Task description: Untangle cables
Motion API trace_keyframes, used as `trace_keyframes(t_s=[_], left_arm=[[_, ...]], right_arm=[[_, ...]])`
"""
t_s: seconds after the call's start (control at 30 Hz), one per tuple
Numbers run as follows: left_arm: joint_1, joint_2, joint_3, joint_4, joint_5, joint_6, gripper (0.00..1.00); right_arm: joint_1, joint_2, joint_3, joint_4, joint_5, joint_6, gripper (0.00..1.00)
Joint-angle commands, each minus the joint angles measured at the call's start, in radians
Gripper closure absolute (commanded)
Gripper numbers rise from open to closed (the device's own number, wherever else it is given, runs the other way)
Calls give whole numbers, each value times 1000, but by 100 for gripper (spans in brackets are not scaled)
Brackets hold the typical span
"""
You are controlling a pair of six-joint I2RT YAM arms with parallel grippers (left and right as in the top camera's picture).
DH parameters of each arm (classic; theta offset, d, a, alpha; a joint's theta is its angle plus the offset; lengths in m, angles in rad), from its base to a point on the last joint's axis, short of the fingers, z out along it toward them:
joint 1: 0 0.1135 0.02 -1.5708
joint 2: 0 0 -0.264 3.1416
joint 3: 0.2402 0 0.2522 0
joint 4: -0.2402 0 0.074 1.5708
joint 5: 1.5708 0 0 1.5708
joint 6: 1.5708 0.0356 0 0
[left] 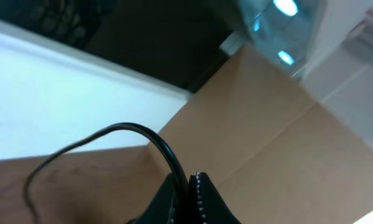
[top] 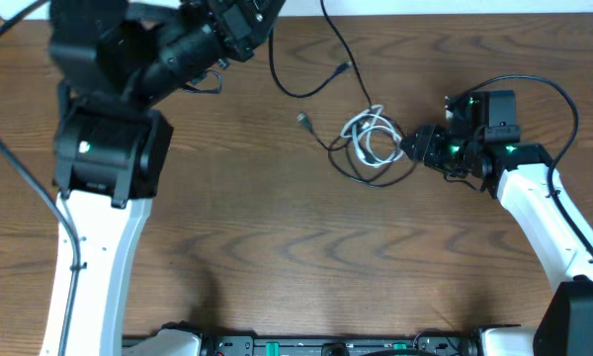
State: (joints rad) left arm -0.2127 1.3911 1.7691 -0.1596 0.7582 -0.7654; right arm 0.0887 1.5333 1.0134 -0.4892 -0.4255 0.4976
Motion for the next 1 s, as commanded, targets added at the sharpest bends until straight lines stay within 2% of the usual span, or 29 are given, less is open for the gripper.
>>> trace_keyframes(t_s=[0.0, 0.1, 0.43, 0.73, 0.77, 0.83, 0.87, 0.97], left_arm=[[6, -15, 11, 47, 10, -135, 93], [6, -14, 11, 103, 13, -210, 93], [6, -15, 11, 371, 21, -419, 92], [6, -43, 11, 383, 21, -438, 93], [6, -52, 11, 383, 26, -422, 93], [9, -71, 11, 380, 49, -375, 93], [16, -84, 11, 367, 63, -355, 93], [48, -122, 11, 271, 69, -341, 93]], right_arm=[[19, 47, 5, 15, 4, 23, 49], [37, 82, 5, 63, -22, 26, 48], [109, 135, 5, 403, -185, -19, 42], [186, 145, 5, 626, -176, -95, 33], [191, 151, 5, 640, -159, -95, 37], [195, 156, 5, 652, -127, -84, 66], [195, 156, 5, 650, -105, -75, 73], [195, 156, 5, 665, -72, -76, 75]])
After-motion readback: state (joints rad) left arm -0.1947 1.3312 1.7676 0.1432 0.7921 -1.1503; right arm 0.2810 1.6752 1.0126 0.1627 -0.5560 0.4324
